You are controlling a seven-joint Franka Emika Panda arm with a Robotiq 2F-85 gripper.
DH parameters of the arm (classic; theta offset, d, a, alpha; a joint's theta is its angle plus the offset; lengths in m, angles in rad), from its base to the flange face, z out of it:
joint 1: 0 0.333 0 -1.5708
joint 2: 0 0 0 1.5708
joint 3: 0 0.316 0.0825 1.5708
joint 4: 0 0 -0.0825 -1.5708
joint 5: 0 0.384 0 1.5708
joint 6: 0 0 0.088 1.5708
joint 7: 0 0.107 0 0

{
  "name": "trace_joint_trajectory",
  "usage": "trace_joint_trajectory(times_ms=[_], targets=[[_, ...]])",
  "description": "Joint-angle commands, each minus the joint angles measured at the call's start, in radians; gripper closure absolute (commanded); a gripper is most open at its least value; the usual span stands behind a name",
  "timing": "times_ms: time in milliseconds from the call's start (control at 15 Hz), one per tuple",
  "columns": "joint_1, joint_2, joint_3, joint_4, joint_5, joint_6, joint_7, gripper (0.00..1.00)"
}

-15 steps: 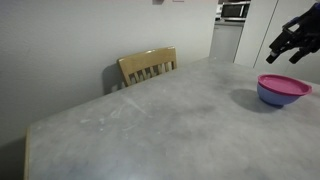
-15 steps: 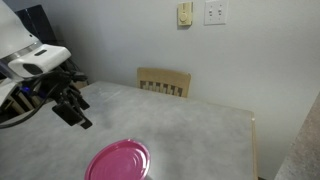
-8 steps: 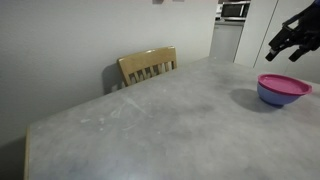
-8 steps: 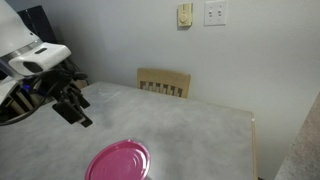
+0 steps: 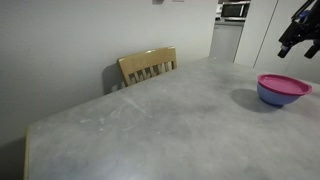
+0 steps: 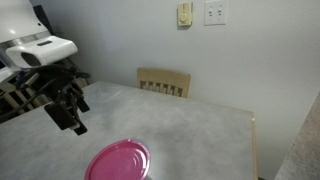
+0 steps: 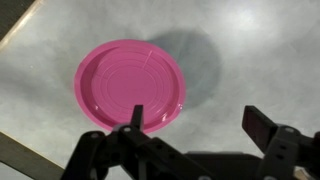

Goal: Remove the pink lid from the bowl and put it on the table

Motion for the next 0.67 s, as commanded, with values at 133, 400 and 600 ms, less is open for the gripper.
trace_joint_trajectory(times_ms=[133,400,600], targets=[[-0.006,0.126,-0.135,0.123,0.072,-0.089,-0.217,0.00],[0.039,0.241,-0.205,0.188,0.291,-0.034,-0.403,0.00],[0.047,0.325,-0.195,0.248,0.439,-0.004,-0.458,0.00]])
